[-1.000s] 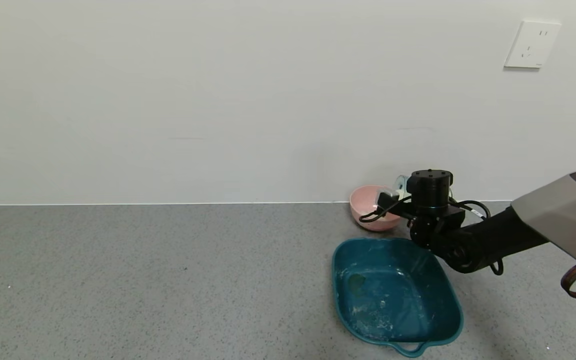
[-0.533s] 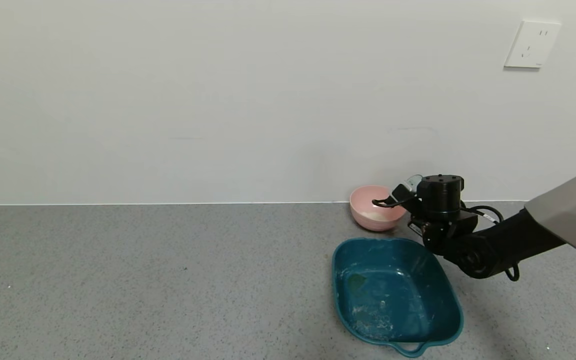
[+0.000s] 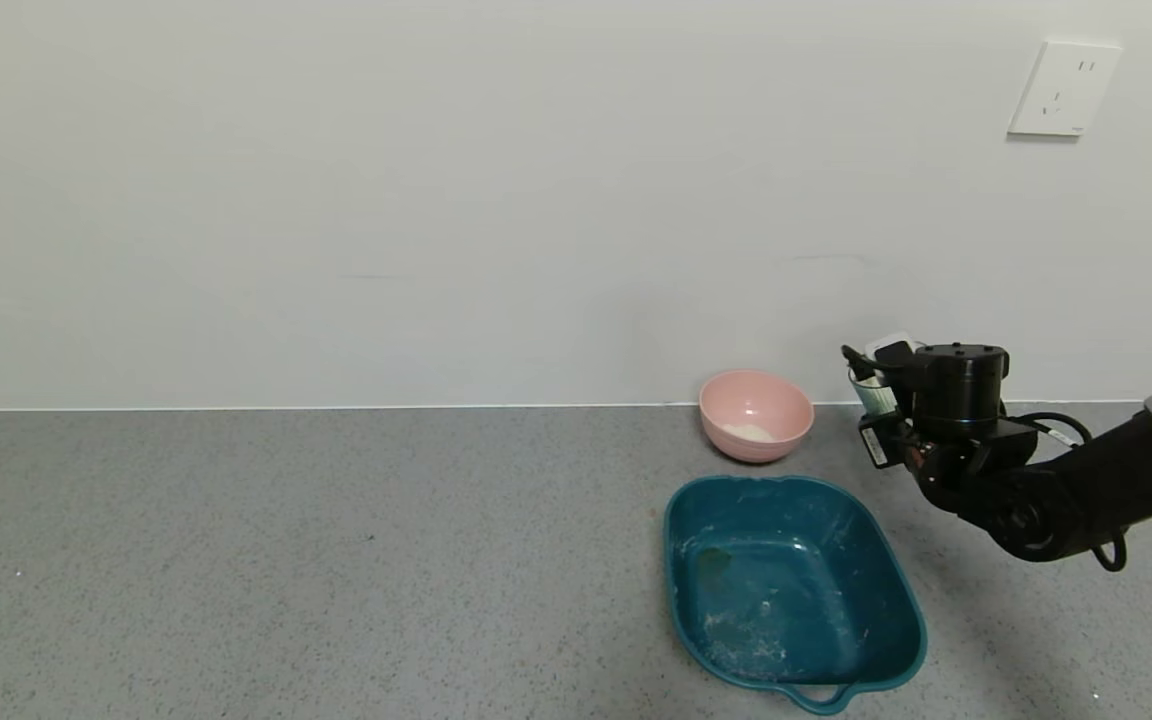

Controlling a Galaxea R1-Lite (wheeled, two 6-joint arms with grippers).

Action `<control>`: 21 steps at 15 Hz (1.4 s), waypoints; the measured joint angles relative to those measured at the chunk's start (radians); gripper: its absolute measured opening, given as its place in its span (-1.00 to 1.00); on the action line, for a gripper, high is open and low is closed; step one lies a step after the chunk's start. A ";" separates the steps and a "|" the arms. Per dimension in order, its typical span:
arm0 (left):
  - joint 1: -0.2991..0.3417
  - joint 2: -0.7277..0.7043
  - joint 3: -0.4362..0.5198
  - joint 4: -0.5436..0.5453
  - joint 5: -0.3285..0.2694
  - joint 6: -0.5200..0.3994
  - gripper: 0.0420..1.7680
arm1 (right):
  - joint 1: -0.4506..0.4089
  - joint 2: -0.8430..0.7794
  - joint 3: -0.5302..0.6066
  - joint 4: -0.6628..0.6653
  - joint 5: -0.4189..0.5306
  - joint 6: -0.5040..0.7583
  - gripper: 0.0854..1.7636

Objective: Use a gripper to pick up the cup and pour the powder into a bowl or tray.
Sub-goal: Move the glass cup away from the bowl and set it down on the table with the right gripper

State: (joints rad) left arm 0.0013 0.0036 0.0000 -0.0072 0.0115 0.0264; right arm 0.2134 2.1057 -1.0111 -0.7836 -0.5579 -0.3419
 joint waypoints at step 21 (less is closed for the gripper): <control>0.000 0.000 0.000 0.000 0.000 0.000 0.94 | -0.077 -0.146 0.169 -0.202 0.081 0.387 0.47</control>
State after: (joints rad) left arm 0.0013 0.0036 0.0000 -0.0072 0.0115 0.0264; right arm 0.1366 1.9594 -0.8417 -0.9857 -0.4766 0.0447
